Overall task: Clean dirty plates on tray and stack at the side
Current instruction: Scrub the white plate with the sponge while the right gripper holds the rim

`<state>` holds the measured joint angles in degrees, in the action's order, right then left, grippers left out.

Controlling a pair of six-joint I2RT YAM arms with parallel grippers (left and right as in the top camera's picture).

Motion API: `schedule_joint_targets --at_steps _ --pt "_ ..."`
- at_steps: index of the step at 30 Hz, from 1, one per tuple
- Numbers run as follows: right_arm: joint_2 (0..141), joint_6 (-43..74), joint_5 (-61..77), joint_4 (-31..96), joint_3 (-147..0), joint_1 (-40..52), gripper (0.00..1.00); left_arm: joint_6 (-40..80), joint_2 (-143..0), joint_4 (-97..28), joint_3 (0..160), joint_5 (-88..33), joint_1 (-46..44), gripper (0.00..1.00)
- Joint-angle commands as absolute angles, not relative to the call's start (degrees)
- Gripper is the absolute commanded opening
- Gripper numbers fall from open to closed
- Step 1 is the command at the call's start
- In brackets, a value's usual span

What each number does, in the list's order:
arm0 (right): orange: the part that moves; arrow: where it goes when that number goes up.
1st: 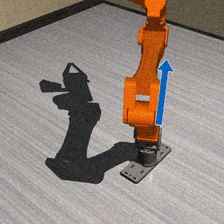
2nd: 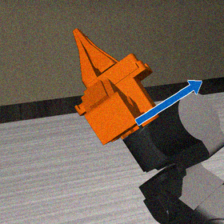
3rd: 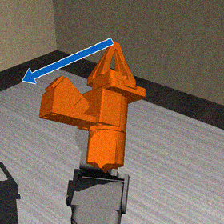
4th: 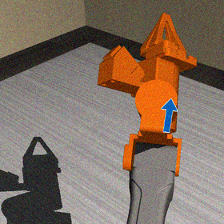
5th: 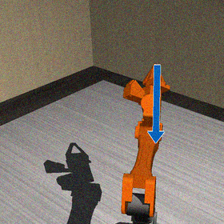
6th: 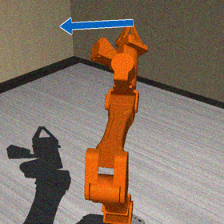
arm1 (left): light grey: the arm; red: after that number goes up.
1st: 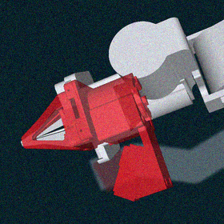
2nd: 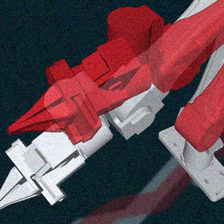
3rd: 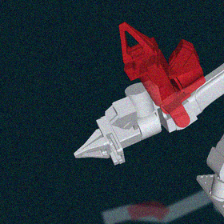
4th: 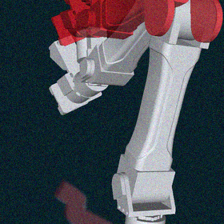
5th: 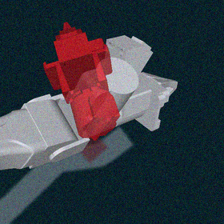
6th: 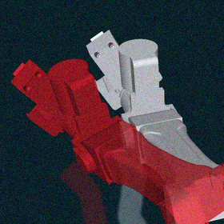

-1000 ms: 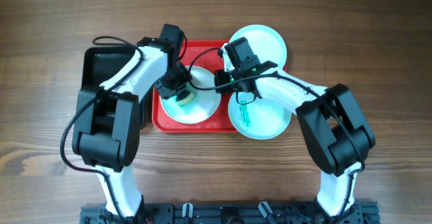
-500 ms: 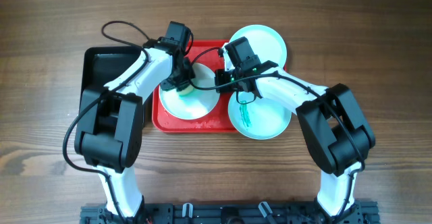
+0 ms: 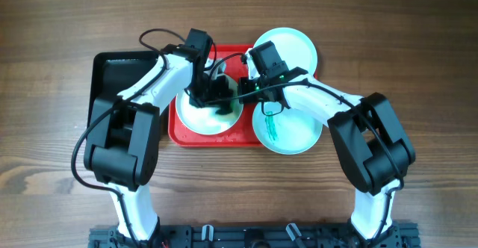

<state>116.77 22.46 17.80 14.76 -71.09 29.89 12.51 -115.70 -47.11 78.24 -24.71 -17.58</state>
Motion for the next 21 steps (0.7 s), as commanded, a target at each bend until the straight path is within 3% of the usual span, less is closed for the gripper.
schedule_joint_targets --at_steps 1,6,10,14,18,21 --pt "116.77 22.55 18.06 14.9 -71.35 29.71 0.05 20.29 -116.49 -40.66 78.0 -15.44 -17.52 0.04" --pt "116.77 22.52 18.04 14.85 -71.35 29.71 0.04 31.24 -116.49 -37.8 78.0 9.69 -17.52 0.04" --pt "116.77 22.55 18.04 14.76 -71.35 29.71 0.04 37.17 -116.49 -49.43 78.0 19.57 -17.52 0.04" --pt "116.77 22.52 18.06 14.81 -71.35 29.71 0.04 33.58 -116.49 -57.69 78.0 9.52 -17.65 0.04" --pt "116.77 22.55 18.06 15.11 -71.35 29.71 0.04 15.62 -116.49 -56.97 78.0 -17.98 -17.65 0.04" --pt "116.77 22.55 18.06 15.2 -71.35 29.71 0.04 13.04 -116.49 -52.95 78.0 -22.7 -17.63 0.04"
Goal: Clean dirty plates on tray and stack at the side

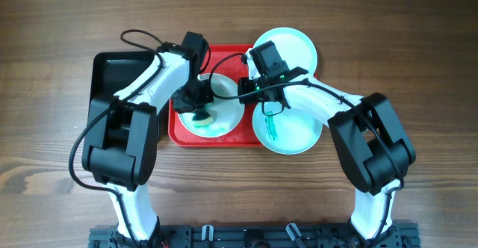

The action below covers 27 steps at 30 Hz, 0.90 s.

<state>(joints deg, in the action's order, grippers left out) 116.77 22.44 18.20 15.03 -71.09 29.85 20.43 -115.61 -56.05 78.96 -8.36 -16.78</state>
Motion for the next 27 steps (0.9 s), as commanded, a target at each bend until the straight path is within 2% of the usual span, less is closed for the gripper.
schedule_joint_targets --at_steps 1,4,5,7,14,15,17,19,22,24,27 --pt "116.77 22.57 18.06 15.27 -71.35 29.71 0.04 13.1 -116.49 -51.27 78.0 -22.7 -17.5 0.04" --pt "116.77 22.63 18.06 15.59 -71.35 29.71 0.04 16.73 -116.49 -43.38 78.0 -20.34 -16.97 0.04" --pt "116.77 22.7 18.06 15.73 -71.35 29.71 0.04 24.29 -116.49 -39.55 78.0 -10.55 -16.69 0.04" --pt "116.77 22.68 18.06 15.97 -71.35 29.71 0.05 28.53 -116.25 -38.39 78.48 -0.62 -16.12 0.04" --pt "116.77 22.68 18.15 18.31 -71.35 29.71 0.04 28.4 -109.56 -51.29 92.31 -0.43 -9.58 0.04" --pt "116.77 22.68 18.72 18.83 -71.35 29.71 0.05 26.87 -108.57 -53.32 94.04 -1.04 -8.62 0.04" --pt "116.77 22.7 20.03 19.59 -71.35 29.71 0.13 24.97 -106.94 -56.73 95.94 -0.99 -6.96 0.04" --pt "116.77 23.7 20.05 20.91 -71.35 29.74 0.14 23.16 -106.02 -58.59 95.98 -1.04 -5.76 0.04" --pt "116.79 25.32 19.51 21.71 -70.91 30.41 0.13 21.12 -106.08 -61.41 95.88 -0.99 -4.4 0.04" --pt "116.79 25.65 18.92 20.99 -70.91 30.98 0.06 20.95 -106.08 -62.7 95.83 -0.99 -3.92 0.04" --pt "116.75 25.67 19.0 20.34 -71.02 31.18 0.04 19.81 -106.08 -63.57 95.79 -0.93 -3.84 0.04"
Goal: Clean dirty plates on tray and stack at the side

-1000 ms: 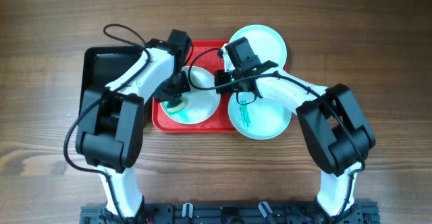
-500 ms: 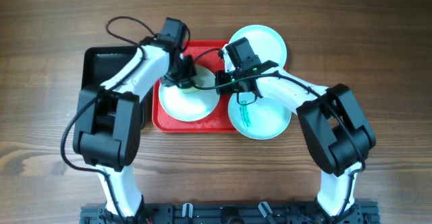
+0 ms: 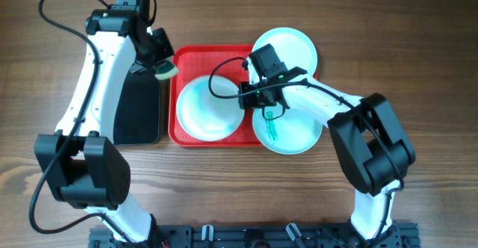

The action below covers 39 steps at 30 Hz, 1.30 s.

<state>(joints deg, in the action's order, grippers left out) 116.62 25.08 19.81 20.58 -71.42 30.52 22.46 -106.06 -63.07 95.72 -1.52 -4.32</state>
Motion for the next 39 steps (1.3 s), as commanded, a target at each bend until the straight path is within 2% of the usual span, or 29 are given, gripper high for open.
schedule_joint_targets --at_steps 1,6,12,18,24,32,39 --pt "116.57 25.63 19.35 20.38 -71.31 31.18 0.04 19.7 -106.08 -63.79 95.79 -0.95 -3.84 0.04" --pt "113.08 25.5 15.4 24.23 -74.5 31.31 0.04 19.75 -106.08 -63.96 95.79 -0.97 -3.46 0.04" --pt "104.92 23.31 -9.37 28.75 -76.51 35.07 0.04 19.94 -106.08 -63.96 95.79 -0.99 -3.46 0.04" --pt "102.48 18.83 -35.24 28.62 -76.51 43.57 0.04 19.94 -106.08 -64.16 95.59 -1.02 -3.46 0.04" --pt "102.54 8.27 -58.81 21.45 -76.51 51.62 0.04 19.94 -106.08 -64.14 95.57 -0.99 -3.46 0.04" --pt "102.54 -8.54 -72.03 8.12 -76.51 56.99 0.04 20.16 -106.08 -64.14 95.57 -0.99 -3.46 0.04" --pt "102.54 -14.11 -77.01 2.24 -76.51 58.35 0.05 20.18 -106.08 -64.14 95.57 -1.02 -3.46 0.04"
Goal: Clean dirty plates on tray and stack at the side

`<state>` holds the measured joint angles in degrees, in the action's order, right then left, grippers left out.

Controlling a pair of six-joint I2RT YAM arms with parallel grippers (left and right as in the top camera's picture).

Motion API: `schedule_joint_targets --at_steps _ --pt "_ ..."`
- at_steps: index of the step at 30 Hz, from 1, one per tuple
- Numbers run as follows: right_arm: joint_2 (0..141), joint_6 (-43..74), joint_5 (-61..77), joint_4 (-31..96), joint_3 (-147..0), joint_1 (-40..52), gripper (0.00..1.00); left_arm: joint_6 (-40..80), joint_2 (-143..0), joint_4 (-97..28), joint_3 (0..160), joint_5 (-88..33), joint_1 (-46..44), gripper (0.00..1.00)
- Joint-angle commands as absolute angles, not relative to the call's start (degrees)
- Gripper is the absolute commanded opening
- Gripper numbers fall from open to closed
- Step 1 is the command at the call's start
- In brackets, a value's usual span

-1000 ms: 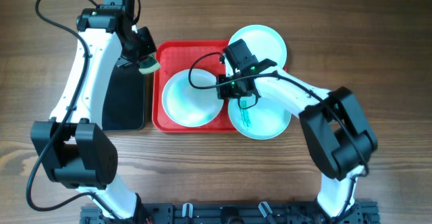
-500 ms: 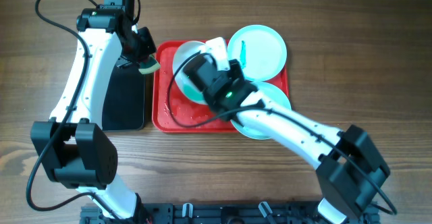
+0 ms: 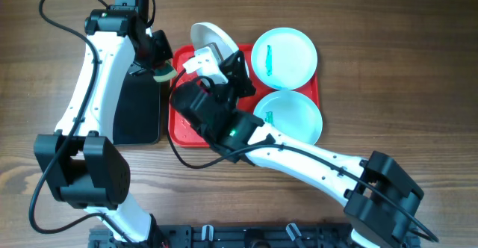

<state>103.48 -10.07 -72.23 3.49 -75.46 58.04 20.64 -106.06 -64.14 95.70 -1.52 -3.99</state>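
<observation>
In the overhead view my right gripper (image 3: 222,56) is shut on the rim of a clean white plate (image 3: 209,36). It holds the plate tilted up over the far edge of the red tray (image 3: 177,131), and its arm lies across the tray. Two white plates with green smears sit at the tray's right side, one farther back (image 3: 287,52) and one nearer (image 3: 293,116). My left gripper (image 3: 160,69) is shut on a green and white sponge (image 3: 164,74) over the gap between the black tray and the red one.
A black tray (image 3: 138,117) lies left of the red tray, partly under my left arm. Bare wooden table (image 3: 388,46) surrounds both trays.
My right arm has swung across the red tray, and the clean plate that lay flat there is now raised and tilted at the tray's far edge. The left arm and sponge have stayed put.
My left gripper first pressed the sponge on the plate in the red tray while the right gripper stood at its rim. Green smears then showed under the sponge. After that the left arm stood back by the black tray and the plate lay clean; now the right gripper holds it up.
</observation>
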Motion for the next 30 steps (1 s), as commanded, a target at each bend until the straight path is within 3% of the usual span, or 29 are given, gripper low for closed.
schedule_joint_targets --at_steps 1,13,18,22,25,27,30 --pt "102.54 -14.24 -77.03 2.24 -76.51 58.35 0.04 20.18 -106.08 -64.14 95.57 -1.02 -3.46 0.04" --pt "102.54 -11.27 -77.6 4.36 -76.4 58.22 0.04 20.38 -106.08 -63.92 95.57 -0.99 -3.46 0.04" --pt "102.54 -4.69 -72.64 11.92 -76.4 58.22 0.04 21.47 -106.08 -63.96 95.57 -0.99 -3.46 0.04" --pt "101.75 8.27 -51.66 27.07 -76.42 57.82 0.04 21.43 -106.08 -63.96 95.57 -0.99 -3.46 0.04" --pt "98.59 13.82 -33.98 31.4 -76.42 54.48 0.04 21.45 -106.08 -63.99 95.57 -0.99 -3.46 0.04" --pt "93.19 13.74 -15.57 31.83 -76.44 46.7 0.04 21.43 -106.08 -64.07 95.57 -0.99 -3.46 0.04" --pt "88.51 15.31 -1.08 34.24 -76.44 35.35 0.04 21.43 -106.08 -64.16 95.57 -0.99 -3.53 0.04"
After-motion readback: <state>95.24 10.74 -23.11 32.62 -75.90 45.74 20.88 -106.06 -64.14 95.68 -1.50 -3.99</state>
